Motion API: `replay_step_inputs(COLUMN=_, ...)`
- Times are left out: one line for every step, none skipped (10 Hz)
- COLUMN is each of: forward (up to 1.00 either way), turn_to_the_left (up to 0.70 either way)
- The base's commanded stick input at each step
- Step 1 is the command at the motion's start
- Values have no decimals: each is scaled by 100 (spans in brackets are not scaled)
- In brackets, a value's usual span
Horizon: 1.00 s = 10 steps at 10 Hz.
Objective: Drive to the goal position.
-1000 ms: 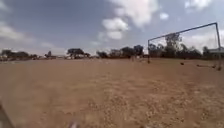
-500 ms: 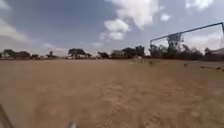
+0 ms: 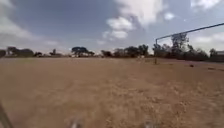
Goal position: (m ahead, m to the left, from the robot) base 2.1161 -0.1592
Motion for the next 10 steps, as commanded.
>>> replay_step_inputs(forward=70, turn_to_the_left=0)
replay_step_inputs(forward=70, turn_to_the_left=0)
replay_step_inputs(forward=70, turn_to_the_left=0)
replay_step_inputs(forward=70, turn_to_the_left=0)
replay_step_inputs(forward=70, turn_to_the_left=0)
replay_step_inputs(forward=70, turn_to_the_left=0)
replay_step_inputs(forward=70, turn_to_the_left=0)
replay_step_inputs(forward=70, turn_to_the_left=0)
replay_step_inputs(forward=70, turn_to_the_left=0)
replay_step_inputs(forward=70, turn_to_the_left=0)
